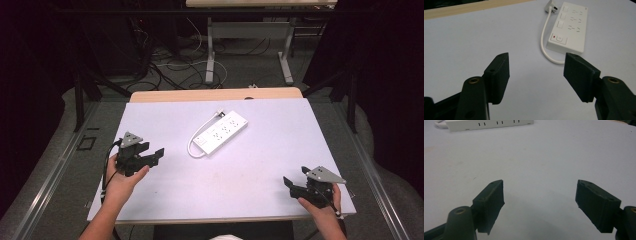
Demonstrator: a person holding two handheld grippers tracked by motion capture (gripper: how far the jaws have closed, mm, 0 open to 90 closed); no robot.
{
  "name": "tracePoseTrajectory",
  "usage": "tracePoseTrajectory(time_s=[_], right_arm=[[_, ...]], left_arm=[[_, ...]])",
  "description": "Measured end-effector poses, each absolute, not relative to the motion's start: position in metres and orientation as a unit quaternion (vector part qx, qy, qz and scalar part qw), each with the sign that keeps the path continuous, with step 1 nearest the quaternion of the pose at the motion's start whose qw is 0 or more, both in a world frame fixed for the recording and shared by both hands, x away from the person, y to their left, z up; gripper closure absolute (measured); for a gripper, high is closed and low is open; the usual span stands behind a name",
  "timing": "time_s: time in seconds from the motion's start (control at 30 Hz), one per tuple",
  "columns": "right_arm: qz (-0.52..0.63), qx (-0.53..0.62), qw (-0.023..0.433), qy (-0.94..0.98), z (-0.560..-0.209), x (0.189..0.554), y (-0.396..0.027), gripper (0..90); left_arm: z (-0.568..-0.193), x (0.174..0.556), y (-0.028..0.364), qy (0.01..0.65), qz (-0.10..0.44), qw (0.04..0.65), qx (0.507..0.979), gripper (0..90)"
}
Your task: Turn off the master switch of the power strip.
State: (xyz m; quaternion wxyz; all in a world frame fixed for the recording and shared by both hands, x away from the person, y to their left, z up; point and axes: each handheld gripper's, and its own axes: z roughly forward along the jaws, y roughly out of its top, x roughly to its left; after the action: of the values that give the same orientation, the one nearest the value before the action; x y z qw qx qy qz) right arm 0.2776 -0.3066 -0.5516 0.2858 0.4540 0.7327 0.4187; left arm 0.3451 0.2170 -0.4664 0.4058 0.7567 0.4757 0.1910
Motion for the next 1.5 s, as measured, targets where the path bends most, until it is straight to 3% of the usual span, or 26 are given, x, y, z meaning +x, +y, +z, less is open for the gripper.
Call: tracePoseTrajectory(time_s=[0.87, 1.5], right_arm=[[0.42, 0.459, 0.287, 0.729, -0.553, 0.277, -0.306, 22.1], [0.422, 0.454, 0.287, 0.73, -0.554, 0.279, -0.307, 22.1]], left_arm=[[-0.442, 0.377, 0.185, 0.489, 0.186, 0.389, 0.758, 47.4], [-0.435, 0.396, 0.153, 0.477, 0.165, 0.385, 0.773, 62.8]])
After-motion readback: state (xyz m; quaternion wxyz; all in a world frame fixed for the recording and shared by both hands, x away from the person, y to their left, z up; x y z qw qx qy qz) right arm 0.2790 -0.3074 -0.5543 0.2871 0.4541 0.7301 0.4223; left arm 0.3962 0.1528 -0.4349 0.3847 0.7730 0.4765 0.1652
